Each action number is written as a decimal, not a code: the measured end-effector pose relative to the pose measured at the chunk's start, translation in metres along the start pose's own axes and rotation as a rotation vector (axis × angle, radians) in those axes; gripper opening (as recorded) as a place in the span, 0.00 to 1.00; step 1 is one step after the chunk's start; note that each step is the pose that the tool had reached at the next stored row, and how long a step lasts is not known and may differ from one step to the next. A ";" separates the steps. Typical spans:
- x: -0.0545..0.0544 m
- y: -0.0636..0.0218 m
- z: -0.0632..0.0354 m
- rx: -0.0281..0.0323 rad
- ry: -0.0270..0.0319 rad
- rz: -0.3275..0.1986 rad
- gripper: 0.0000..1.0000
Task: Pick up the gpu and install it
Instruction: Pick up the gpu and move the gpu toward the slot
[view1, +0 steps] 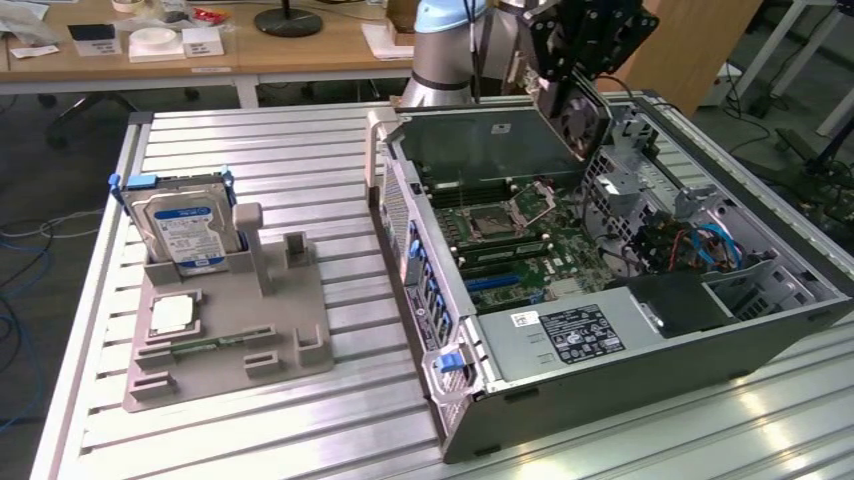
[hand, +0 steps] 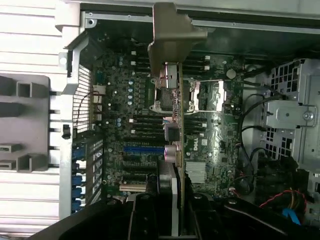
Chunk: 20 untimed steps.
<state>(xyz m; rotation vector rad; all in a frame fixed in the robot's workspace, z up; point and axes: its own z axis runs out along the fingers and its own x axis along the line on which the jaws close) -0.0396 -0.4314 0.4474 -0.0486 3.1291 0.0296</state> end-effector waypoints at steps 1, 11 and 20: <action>-0.004 -0.0001 0.0002 0.0000 0.0000 0.000 0.28; -0.040 -0.0013 0.0017 0.0000 0.0000 0.000 0.28; -0.049 -0.0016 0.0021 0.0000 0.0001 0.000 0.28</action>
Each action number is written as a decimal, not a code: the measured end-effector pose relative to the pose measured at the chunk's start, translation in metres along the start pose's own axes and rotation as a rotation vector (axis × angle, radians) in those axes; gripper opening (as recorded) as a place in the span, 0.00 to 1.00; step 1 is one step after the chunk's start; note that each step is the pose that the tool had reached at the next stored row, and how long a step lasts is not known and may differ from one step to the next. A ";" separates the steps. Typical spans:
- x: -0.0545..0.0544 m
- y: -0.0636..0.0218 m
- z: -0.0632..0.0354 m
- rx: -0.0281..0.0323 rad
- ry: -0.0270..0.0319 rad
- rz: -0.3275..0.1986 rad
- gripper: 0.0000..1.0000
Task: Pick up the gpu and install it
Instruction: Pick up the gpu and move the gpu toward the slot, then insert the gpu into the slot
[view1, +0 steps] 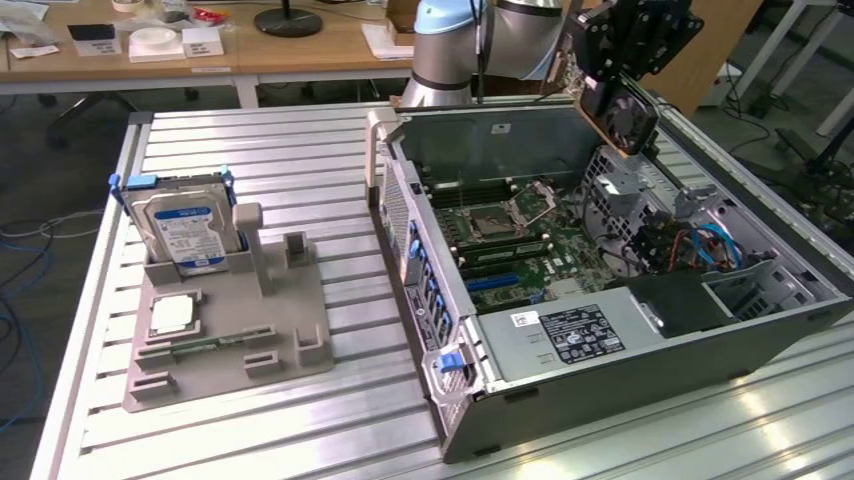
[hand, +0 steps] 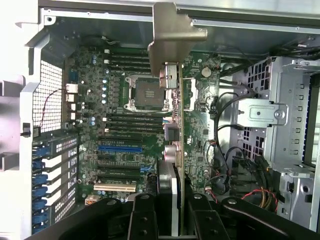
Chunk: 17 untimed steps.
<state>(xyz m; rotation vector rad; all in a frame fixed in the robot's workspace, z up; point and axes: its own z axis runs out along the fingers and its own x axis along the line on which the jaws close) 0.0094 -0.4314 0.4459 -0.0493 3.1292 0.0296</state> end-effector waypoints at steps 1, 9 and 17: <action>0.000 0.0000 0.0000 -0.0001 0.0000 0.000 0.28; 0.000 0.0000 0.0000 0.0000 0.0000 0.000 0.28; 0.000 0.0000 0.0001 -0.0008 0.0011 -0.061 0.28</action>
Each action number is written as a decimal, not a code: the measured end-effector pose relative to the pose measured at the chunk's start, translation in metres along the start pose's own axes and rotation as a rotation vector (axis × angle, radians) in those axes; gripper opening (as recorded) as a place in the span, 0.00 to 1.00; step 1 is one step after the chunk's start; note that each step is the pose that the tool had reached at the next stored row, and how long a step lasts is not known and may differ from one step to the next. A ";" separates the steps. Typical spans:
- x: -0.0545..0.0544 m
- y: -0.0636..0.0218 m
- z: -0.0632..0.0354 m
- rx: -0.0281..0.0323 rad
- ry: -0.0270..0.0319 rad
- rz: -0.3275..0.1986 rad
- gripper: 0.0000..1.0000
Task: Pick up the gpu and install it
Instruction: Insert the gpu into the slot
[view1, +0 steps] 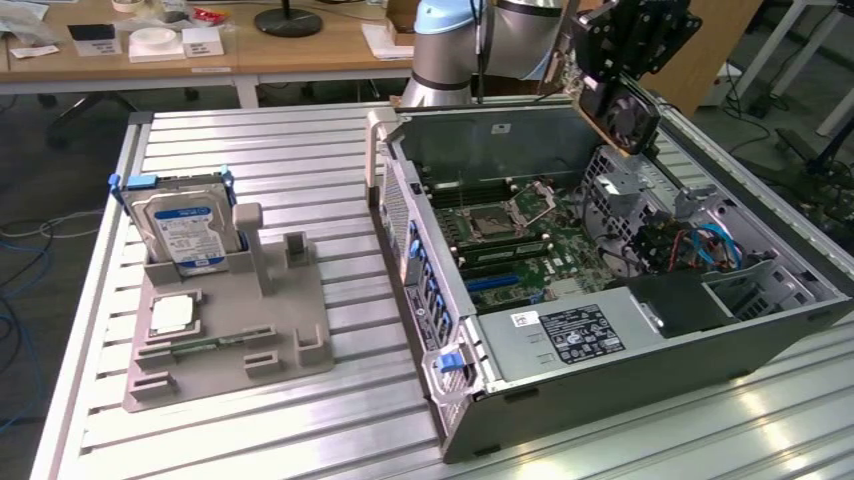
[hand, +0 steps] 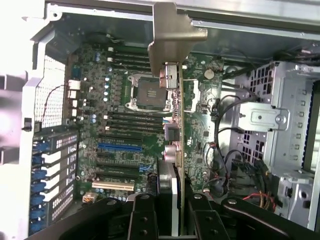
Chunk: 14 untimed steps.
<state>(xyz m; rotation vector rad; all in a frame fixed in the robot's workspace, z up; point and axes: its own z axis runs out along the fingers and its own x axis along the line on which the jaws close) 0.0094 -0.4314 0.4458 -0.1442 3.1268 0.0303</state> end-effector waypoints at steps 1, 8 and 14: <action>0.000 0.0000 0.0000 -0.0002 0.0003 -0.018 0.28; 0.000 0.0000 0.0001 -0.0015 0.0028 -0.143 0.28; 0.000 0.0000 0.0004 -0.0030 0.0048 -0.251 0.28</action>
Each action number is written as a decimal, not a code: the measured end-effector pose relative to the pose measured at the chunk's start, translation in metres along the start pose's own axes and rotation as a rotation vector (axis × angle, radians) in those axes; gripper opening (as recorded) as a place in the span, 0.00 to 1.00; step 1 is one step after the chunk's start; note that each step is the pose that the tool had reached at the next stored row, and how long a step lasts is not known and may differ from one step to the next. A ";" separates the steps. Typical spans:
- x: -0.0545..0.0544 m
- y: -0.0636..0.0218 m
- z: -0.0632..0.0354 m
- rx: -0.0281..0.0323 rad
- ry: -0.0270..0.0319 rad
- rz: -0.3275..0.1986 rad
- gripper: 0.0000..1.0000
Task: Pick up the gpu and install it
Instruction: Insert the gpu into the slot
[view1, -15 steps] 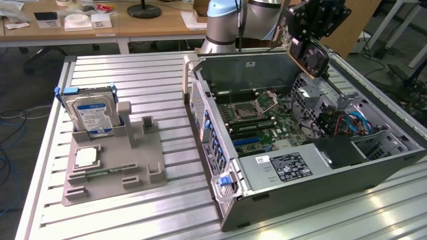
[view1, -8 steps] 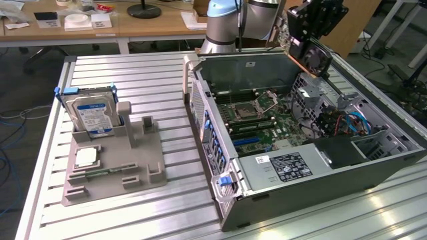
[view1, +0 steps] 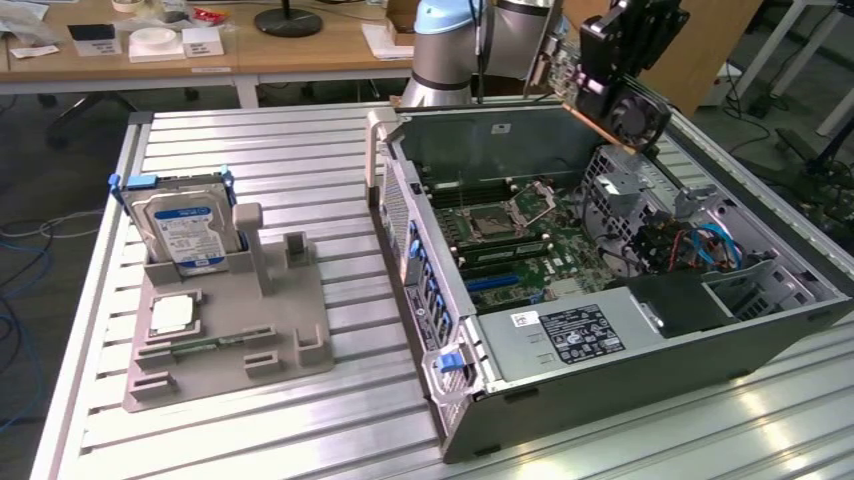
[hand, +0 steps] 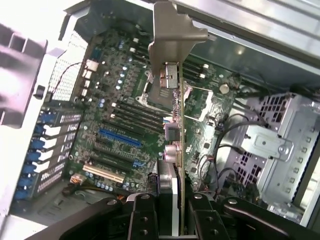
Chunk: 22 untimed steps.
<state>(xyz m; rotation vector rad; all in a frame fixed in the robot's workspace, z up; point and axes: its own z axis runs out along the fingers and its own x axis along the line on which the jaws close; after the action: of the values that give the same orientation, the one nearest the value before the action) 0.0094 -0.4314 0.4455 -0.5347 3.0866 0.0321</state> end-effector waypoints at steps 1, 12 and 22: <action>0.000 0.0000 0.0000 -0.0002 0.0003 -0.017 0.28; 0.000 0.0000 0.0005 -0.0025 0.0038 -0.204 0.28; 0.000 0.0000 0.0007 -0.0047 0.0072 -0.386 0.28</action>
<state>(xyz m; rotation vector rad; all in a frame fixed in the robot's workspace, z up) 0.0094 -0.4314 0.4448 -1.1178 2.9307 0.0342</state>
